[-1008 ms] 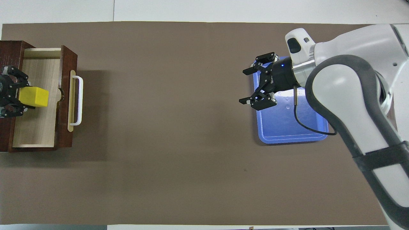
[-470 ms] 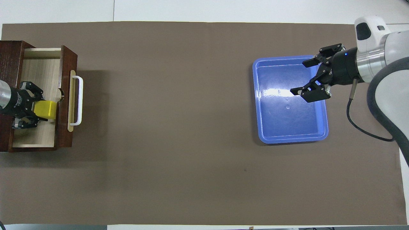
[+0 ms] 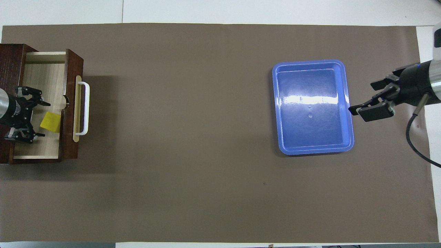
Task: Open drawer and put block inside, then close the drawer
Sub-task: 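Push the drawer shut with the left gripper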
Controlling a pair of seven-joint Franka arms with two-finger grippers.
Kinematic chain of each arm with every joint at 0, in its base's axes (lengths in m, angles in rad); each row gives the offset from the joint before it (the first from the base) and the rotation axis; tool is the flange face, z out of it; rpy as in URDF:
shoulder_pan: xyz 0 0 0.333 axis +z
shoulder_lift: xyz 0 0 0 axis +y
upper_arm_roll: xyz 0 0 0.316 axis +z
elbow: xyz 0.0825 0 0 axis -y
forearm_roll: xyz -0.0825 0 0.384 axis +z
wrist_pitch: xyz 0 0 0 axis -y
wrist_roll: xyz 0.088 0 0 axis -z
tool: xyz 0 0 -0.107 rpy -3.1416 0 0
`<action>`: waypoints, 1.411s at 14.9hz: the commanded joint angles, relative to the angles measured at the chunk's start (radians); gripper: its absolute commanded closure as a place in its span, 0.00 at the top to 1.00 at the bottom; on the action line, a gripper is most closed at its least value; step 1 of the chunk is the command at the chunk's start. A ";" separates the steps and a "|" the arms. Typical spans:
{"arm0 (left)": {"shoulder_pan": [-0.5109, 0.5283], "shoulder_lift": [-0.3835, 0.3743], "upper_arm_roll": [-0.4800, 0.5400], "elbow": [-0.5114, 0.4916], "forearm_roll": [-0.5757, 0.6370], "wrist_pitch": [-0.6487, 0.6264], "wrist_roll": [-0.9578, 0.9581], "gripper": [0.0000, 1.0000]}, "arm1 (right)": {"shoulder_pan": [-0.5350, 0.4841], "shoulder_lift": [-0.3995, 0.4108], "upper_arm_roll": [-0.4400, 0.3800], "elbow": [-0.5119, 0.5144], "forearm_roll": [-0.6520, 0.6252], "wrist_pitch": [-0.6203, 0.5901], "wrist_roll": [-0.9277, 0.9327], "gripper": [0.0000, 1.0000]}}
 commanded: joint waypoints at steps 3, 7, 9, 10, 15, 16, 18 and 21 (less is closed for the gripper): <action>-0.167 0.063 -0.007 0.200 0.022 -0.131 -0.187 1.00 | -0.059 0.006 0.016 0.078 -0.145 -0.149 0.238 1.00; -0.269 0.028 -0.006 0.073 0.030 -0.088 -0.241 1.00 | -0.091 0.004 0.023 0.078 -0.240 -0.195 0.443 1.00; -0.255 0.009 -0.004 0.017 0.034 -0.034 -0.238 1.00 | -0.097 -0.005 0.027 0.062 -0.262 -0.206 0.538 1.00; -0.248 0.009 -0.001 0.014 0.057 -0.022 -0.233 1.00 | -0.097 -0.007 0.027 0.059 -0.271 -0.204 0.560 1.00; -0.150 0.012 0.000 0.016 0.110 0.032 -0.215 1.00 | -0.166 -0.019 0.095 0.030 -0.282 -0.190 0.574 1.00; -0.127 0.012 0.000 0.014 0.110 0.047 -0.213 1.00 | -0.171 -0.017 0.099 0.035 -0.282 -0.192 0.571 1.00; -0.082 0.015 0.000 0.013 0.111 0.066 -0.193 1.00 | -0.196 -0.013 0.114 0.044 -0.280 -0.200 0.568 1.00; 0.004 0.015 0.000 0.014 0.111 0.067 -0.055 1.00 | -0.230 -0.011 0.149 0.047 -0.279 -0.200 0.568 1.00</action>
